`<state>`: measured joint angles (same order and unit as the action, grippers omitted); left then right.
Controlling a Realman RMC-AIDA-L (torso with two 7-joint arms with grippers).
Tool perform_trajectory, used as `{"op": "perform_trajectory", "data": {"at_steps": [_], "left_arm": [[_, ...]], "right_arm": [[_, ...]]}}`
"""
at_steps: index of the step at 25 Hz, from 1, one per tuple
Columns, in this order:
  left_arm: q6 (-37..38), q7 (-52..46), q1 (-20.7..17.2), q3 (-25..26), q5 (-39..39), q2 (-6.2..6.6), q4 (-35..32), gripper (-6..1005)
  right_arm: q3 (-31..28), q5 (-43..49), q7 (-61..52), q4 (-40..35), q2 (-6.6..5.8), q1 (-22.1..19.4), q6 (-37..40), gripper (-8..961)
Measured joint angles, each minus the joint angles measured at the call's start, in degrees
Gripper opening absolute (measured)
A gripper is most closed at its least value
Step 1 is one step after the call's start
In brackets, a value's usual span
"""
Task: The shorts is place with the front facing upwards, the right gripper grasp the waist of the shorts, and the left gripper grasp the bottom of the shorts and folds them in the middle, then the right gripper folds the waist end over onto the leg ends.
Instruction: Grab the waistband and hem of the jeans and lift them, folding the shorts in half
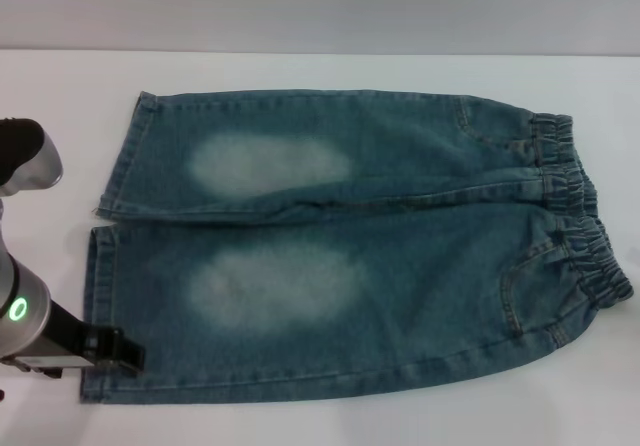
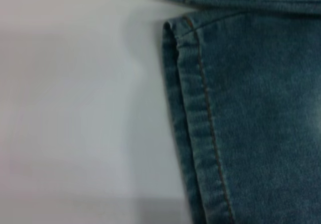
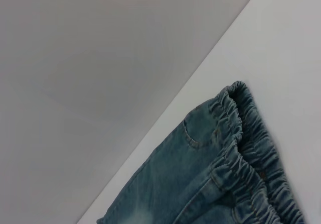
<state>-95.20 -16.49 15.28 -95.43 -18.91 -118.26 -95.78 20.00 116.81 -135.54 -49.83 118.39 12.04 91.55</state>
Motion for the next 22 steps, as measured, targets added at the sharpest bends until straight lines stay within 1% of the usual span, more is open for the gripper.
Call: {"op": "perform_trajectory", "data": {"at_steps": [12, 22], "left_arm": [[0.14, -0.13, 2.26, -0.01, -0.91, -0.11, 4.11, 775], [-0.97, -0.22, 5.37, 0.34, -2.83, 0.01, 7.79, 769]], "right_arm": [[-0.12, 0.0, -0.15, -0.08, -0.1, 0.47, 0.01, 794], [-0.52, -0.03, -0.38, -0.27, -0.41, 0.53, 0.05, 794]]}}
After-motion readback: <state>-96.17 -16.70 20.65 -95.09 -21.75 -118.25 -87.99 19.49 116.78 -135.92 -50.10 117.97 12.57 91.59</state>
